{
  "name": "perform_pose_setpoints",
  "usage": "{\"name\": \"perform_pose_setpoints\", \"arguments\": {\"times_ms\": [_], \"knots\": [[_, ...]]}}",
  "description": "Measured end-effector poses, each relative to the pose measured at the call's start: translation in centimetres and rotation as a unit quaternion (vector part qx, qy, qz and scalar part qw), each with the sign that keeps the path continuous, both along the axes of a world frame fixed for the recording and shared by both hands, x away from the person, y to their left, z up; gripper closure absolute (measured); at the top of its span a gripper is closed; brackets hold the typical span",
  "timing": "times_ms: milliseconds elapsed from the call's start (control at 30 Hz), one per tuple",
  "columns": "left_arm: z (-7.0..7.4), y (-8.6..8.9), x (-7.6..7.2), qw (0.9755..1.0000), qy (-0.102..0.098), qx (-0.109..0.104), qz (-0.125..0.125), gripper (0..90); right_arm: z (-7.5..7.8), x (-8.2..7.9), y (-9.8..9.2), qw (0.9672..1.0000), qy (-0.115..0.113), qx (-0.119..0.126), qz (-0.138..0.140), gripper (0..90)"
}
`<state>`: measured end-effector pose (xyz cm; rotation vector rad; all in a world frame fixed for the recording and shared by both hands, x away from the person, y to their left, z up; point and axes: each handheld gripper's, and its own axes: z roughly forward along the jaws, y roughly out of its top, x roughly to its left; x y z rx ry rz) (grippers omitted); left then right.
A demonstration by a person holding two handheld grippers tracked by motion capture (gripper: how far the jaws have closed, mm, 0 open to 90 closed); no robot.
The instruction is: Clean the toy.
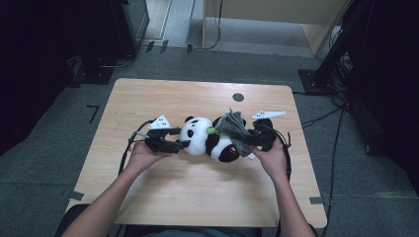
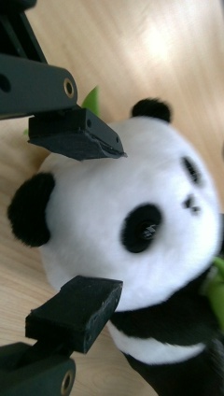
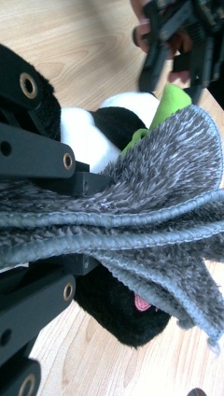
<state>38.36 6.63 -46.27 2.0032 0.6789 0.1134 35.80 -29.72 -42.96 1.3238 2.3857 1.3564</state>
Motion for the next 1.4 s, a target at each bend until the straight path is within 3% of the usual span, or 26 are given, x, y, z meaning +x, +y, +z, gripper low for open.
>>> {"name": "perform_pose_setpoints", "arguments": {"times_ms": [100,200,267,333,467,633,733,767,867,967,1033,1200,1267,1333,1400], "knots": [[-0.8,-0.1,1.0,0.9996,0.020,-0.003,-0.017,31.0,-0.2,0.7,-0.3,0.9999,0.005,0.006,0.009,72.5],[-2.0,-0.5,1.8,0.9991,0.026,-0.016,-0.031,24.6,-0.6,1.2,-0.5,0.9996,0.011,0.012,0.022,72.6],[-2.9,-1.0,2.4,0.9990,0.025,-0.011,-0.036,11.3,-0.8,1.6,-0.5,0.9992,0.012,0.015,0.035,72.7],[-3.7,-1.7,2.9,0.9977,0.051,-0.006,-0.043,0.0,-1.0,1.9,-0.4,0.9987,0.018,0.021,0.044,72.7],[-3.8,-2.2,2.9,0.9978,0.049,-0.010,-0.043,0.0,-1.1,2.1,-0.4,0.9988,0.017,0.024,0.038,72.7],[-3.6,-1.9,2.1,0.9991,0.033,-0.013,-0.023,18.8,-0.9,1.8,-0.1,0.9994,0.013,0.019,0.025,72.7],[-3.2,-1.7,1.8,0.9994,0.030,-0.006,-0.017,30.0,0.4,1.3,0.1,0.9999,0.002,0.008,0.012,73.1],[-3.1,-1.7,1.7,0.9996,0.025,-0.001,-0.016,31.5,1.3,1.0,0.2,0.9999,-0.008,0.005,0.005,73.3],[-2.8,-1.9,1.2,0.9998,0.011,0.014,-0.013,32.9,4.2,-0.6,1.3,0.9980,-0.052,0.035,-0.003,73.3],[-2.6,-1.9,0.9,0.9997,0.017,0.017,-0.007,32.8,5.6,-2.2,4.4,0.9961,-0.078,0.039,0.012,73.1],[-2.5,-1.9,0.6,0.9996,0.023,0.016,0.000,32.6,4.8,-2.8,7.0,0.9972,-0.065,0.027,0.024,72.8],[-2.6,-1.8,0.3,0.9996,0.025,0.012,0.006,31.7,1.3,-2.8,10.1,0.9990,-0.037,-0.008,0.024,72.5],[-2.6,-1.8,0.3,0.9996,0.021,0.015,0.004,31.7,0.3,-2.8,10.5,0.9984,-0.044,-0.026,0.024,72.5],[-2.6,-1.9,0.3,0.9996,0.020,0.018,0.003,32.0,0.0,-3.1,10.4,0.9975,-0.060,-0.030,0.023,72.6],[-2.6,-1.9,0.3,0.9996,0.020,0.021,0.002,32.3,-0.2,-3.5,10.4,0.9967,-0.062,-0.045,0.026,72.7]]}}
